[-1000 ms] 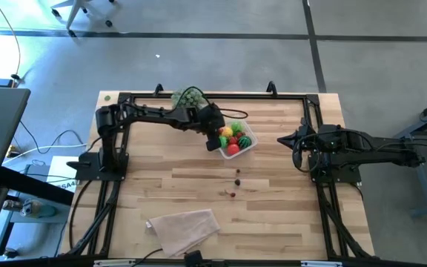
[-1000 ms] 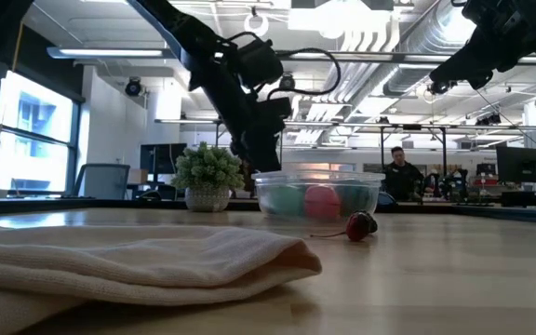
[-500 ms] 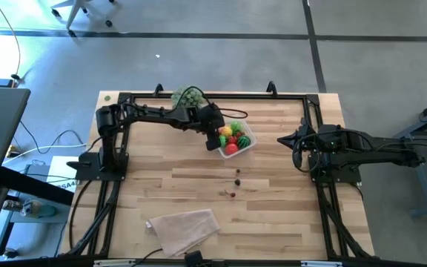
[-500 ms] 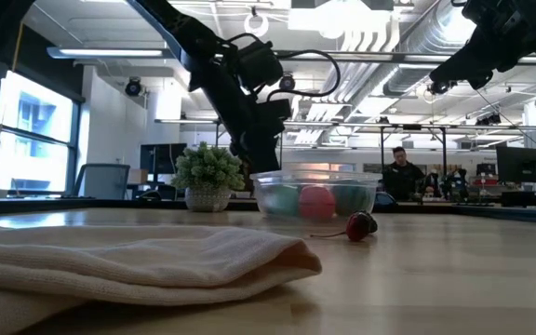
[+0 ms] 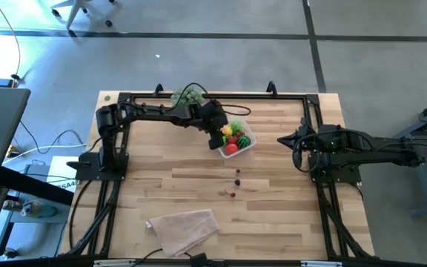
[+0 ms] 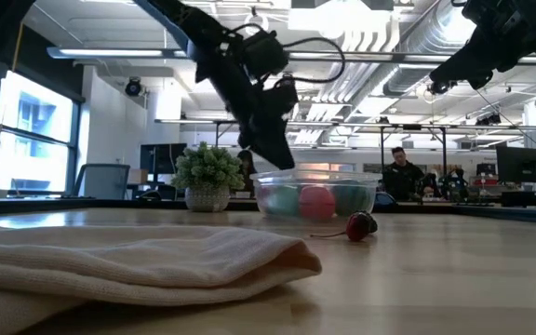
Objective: Pick and placing Produce into tupperware
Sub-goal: Put the red cherry into the transparent bin
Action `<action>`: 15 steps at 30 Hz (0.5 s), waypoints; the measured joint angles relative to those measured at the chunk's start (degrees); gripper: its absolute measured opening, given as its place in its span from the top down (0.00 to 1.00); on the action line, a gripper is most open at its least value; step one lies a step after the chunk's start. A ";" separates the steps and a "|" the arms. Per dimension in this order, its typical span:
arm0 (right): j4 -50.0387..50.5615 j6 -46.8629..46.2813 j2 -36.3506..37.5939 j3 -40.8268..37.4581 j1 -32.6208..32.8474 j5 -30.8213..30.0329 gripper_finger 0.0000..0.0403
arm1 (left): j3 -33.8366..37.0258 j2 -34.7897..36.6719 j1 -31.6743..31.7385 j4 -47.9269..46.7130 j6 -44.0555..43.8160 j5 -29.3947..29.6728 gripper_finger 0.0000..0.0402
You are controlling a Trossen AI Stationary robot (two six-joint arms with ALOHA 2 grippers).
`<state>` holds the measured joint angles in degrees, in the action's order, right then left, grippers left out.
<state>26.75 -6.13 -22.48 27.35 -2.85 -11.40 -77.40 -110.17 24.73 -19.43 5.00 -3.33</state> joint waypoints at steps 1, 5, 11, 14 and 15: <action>-0.01 0.00 0.00 0.00 -0.02 0.00 1.00 | -1.60 0.00 0.00 -1.76 -0.79 -0.11 0.55; -0.01 -0.02 0.00 0.00 -0.02 0.00 1.00 | -7.92 0.01 -0.26 -10.18 -2.17 -0.14 0.57; 0.00 0.00 0.00 0.00 -0.02 0.00 1.00 | -16.43 0.02 -3.49 -21.98 -2.41 -0.07 0.60; -0.01 0.00 0.00 0.00 0.00 0.00 1.00 | -19.56 0.09 -6.86 -26.72 -2.39 1.06 0.61; 0.01 0.00 0.00 0.00 -0.02 0.00 1.00 | -19.99 0.48 -8.09 -27.79 -2.39 1.74 0.61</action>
<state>26.76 -6.13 -22.48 27.35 -2.87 -11.40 -97.39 -109.69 16.64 -47.22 2.61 -1.59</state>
